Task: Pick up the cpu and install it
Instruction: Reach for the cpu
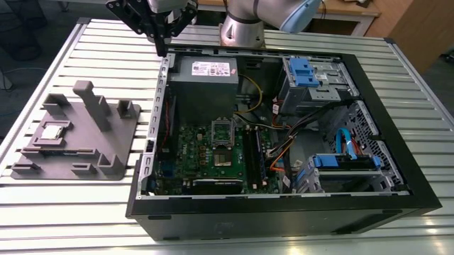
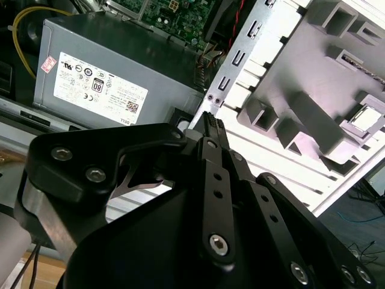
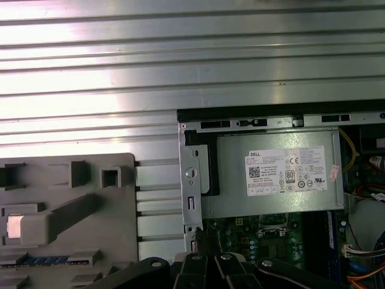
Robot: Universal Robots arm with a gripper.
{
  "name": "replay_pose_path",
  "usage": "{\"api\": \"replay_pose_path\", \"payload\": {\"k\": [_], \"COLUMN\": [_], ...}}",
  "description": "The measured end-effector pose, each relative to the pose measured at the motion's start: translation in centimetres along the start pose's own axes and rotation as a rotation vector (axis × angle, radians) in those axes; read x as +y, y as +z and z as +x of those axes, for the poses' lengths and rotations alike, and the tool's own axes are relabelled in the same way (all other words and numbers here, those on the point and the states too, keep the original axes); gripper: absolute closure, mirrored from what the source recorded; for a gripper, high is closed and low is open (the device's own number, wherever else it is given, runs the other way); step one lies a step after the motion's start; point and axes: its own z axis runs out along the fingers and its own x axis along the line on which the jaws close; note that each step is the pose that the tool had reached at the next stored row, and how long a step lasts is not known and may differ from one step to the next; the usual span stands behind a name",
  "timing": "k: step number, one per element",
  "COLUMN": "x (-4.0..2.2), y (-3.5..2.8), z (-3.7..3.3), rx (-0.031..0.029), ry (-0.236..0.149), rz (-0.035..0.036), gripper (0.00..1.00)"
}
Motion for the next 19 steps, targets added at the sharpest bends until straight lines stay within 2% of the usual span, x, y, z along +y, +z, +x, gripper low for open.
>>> {"api": "replay_pose_path", "payload": {"k": [10,19], "x": [-0.11,-0.14], "y": [0.01,0.00], "z": [1.47,1.87], "rx": [0.0000,0.0001], "ry": [0.000,0.000], "rz": [0.0000,0.0000], "gripper": [0.89,0.89]}}
